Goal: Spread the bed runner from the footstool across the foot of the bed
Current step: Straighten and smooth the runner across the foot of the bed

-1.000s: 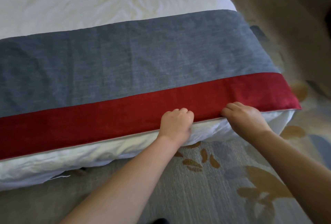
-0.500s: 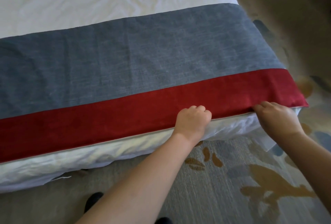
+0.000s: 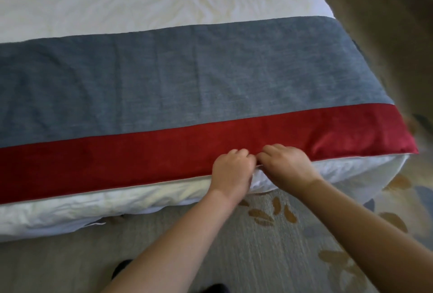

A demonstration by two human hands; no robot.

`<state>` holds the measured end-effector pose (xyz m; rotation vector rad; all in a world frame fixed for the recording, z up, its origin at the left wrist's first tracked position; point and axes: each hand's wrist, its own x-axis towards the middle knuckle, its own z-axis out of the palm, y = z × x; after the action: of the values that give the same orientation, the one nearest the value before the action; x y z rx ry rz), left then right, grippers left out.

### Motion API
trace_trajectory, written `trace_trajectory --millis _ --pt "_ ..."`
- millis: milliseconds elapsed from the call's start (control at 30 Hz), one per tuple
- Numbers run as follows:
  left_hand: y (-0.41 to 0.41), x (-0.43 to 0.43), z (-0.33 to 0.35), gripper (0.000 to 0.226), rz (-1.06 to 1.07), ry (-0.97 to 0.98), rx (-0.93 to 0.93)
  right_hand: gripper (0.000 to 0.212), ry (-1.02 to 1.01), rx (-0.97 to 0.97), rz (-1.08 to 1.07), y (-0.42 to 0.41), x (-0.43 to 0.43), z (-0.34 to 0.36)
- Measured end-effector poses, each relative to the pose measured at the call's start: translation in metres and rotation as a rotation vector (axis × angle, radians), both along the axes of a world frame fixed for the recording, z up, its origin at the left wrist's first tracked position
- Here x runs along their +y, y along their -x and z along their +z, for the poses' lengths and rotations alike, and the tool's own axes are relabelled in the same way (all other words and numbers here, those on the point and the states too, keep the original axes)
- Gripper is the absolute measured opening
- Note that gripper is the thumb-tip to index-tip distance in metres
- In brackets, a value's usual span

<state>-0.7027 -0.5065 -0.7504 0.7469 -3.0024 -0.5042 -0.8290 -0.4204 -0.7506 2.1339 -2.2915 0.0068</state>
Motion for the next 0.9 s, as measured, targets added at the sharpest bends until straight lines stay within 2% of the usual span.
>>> trace_trajectory --millis 167,333,500,700,900 --pt "-0.036 -0.023 -0.001 0.016 -0.027 0.048 -0.089 0.039 -0.044 0.056 -0.004 -0.022 -0.010 -0.011" --pt "-0.045 -0.033 0.007 0.012 -0.042 0.004 -0.061 0.032 -0.037 0.033 -0.090 -0.048 -0.024 -0.004" --pt "-0.118 -0.075 0.015 0.029 -0.034 0.097 -0.046 0.032 0.010 -0.055 0.005 -0.120 -0.077 0.001" --pt "-0.211 -0.127 0.009 0.028 0.136 0.116 -0.146 0.033 0.000 -0.068 0.106 -0.192 -0.131 -0.005" --pt "-0.234 -0.137 0.004 0.027 0.025 0.121 -0.092 0.037 0.038 -0.070 0.049 -0.215 -0.135 -0.011"
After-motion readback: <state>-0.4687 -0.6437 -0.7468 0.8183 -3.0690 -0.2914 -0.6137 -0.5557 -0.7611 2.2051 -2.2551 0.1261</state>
